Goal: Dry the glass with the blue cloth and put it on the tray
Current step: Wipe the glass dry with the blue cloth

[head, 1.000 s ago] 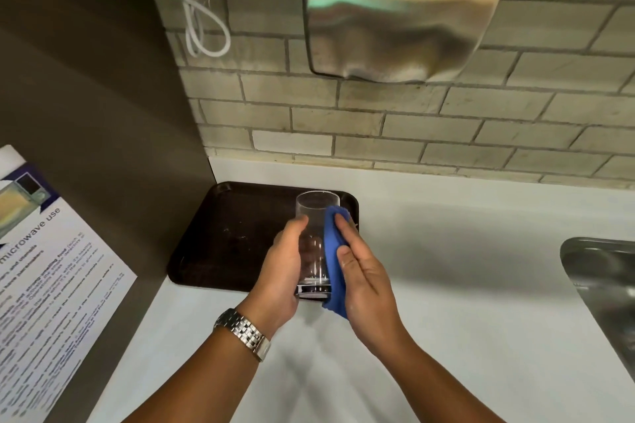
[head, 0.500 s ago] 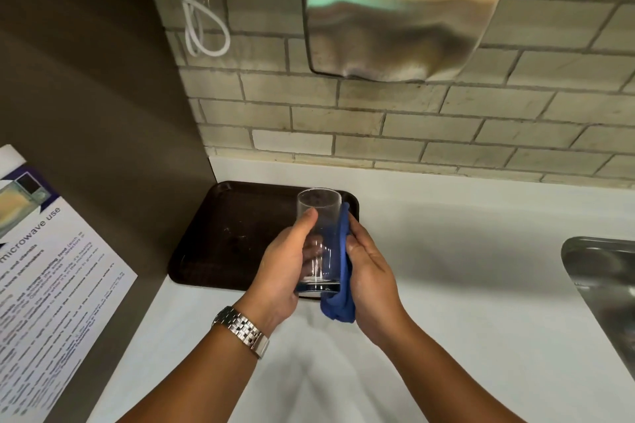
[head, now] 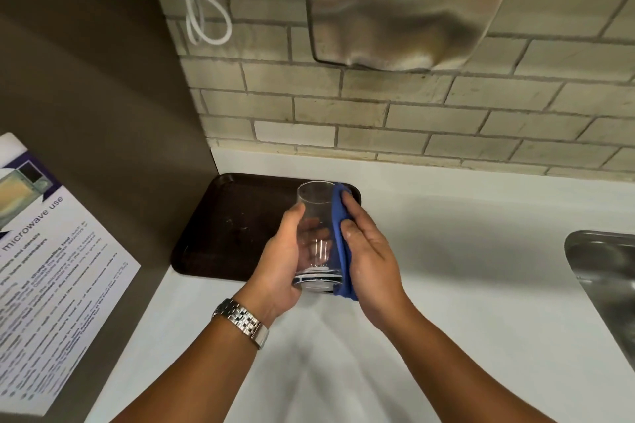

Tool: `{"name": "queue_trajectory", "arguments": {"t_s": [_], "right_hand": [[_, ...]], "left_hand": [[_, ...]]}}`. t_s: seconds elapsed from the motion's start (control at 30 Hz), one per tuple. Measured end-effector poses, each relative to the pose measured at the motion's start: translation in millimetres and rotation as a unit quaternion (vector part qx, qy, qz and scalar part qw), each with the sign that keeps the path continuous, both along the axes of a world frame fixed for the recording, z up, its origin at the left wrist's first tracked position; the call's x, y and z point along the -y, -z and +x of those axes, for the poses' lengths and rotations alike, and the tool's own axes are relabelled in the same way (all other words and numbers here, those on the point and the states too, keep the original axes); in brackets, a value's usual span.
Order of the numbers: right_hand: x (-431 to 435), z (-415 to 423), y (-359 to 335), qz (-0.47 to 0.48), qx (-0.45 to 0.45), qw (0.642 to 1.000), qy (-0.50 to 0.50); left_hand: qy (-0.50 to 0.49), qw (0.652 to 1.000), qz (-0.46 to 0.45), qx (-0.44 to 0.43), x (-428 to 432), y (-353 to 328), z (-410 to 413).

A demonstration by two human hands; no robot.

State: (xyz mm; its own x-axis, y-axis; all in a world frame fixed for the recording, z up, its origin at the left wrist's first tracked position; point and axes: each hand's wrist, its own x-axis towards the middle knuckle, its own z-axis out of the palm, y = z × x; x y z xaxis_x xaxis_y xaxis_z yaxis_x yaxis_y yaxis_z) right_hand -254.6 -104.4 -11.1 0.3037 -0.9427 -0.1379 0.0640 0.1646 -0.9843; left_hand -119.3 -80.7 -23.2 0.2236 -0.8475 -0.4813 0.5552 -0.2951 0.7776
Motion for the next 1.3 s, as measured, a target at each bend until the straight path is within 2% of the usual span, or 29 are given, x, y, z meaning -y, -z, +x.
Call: {"name": "queue_trajectory", "arguments": {"t_s": [0.1,0.2,0.23,0.3,0.33,0.4,0.43,0.57,0.7,0.83,0.93,0.97,1.0,1.07,1.1,1.17,1.3], "right_hand": [[1,-3,-1,-0.047,-0.01,0.999,0.019],[14,-3,-4,0.036,0.005,0.999,0.035],[14,-3,-4,0.025,-0.012,0.999,0.027],[7,-4,-4,-0.079,-0.084,0.993,-0.004],[1,-4,-4,-0.163,-0.126,0.978,-0.028],[-5,-9,0,-0.325,-0.216,0.916,-0.09],[-3,-13,1,-0.365,-0.235,0.894,-0.113],[8,-25,-7,-0.387,-0.253,0.882,-0.095],[0,-27,0,-0.451,-0.311,0.818,-0.173],[9,-25,-6,-0.404,-0.291,0.86,-0.112],[4,-21,-3,-0.432,-0.284,0.847,-0.122],[4,-21,-1,-0.43,-0.266,0.854,-0.124],[5,-20,1,-0.408,-0.23,0.876,-0.113],[12,-16,-2,-0.28,-0.111,0.951,-0.069],[15,-13,-5,-0.199,-0.045,0.977,-0.056],[19,-9,-7,-0.092,0.044,0.994,-0.045],[18,-8,0,0.024,0.097,0.994,-0.036]], "left_hand": [[0.015,0.999,-0.009,-0.032,1,-1,1],[0.008,1.0,0.006,-0.023,1,1,-2],[0.003,1.0,0.012,-0.016,1,2,-2],[-0.009,1.0,0.02,-0.012,2,6,-3],[-0.016,1.0,0.02,-0.015,3,6,-2],[-0.021,0.999,0.015,-0.041,1,6,0],[-0.02,0.998,0.011,-0.053,0,6,2],[-0.018,0.999,0.009,-0.031,-2,5,-4],[-0.034,0.998,0.006,-0.05,-5,5,-6],[-0.023,1.0,0.006,0.005,-1,8,-7],[-0.039,0.999,0.016,0.001,1,6,-8],[-0.04,0.999,0.015,-0.004,2,5,-8],[-0.032,0.999,0.008,-0.003,1,3,-7],[-0.002,1.0,-0.022,0.012,2,-1,-8],[0.011,0.999,-0.033,0.021,3,-2,-9],[0.028,0.998,-0.042,0.033,4,-4,-9],[0.026,0.997,-0.035,0.062,5,-6,-3]]}}
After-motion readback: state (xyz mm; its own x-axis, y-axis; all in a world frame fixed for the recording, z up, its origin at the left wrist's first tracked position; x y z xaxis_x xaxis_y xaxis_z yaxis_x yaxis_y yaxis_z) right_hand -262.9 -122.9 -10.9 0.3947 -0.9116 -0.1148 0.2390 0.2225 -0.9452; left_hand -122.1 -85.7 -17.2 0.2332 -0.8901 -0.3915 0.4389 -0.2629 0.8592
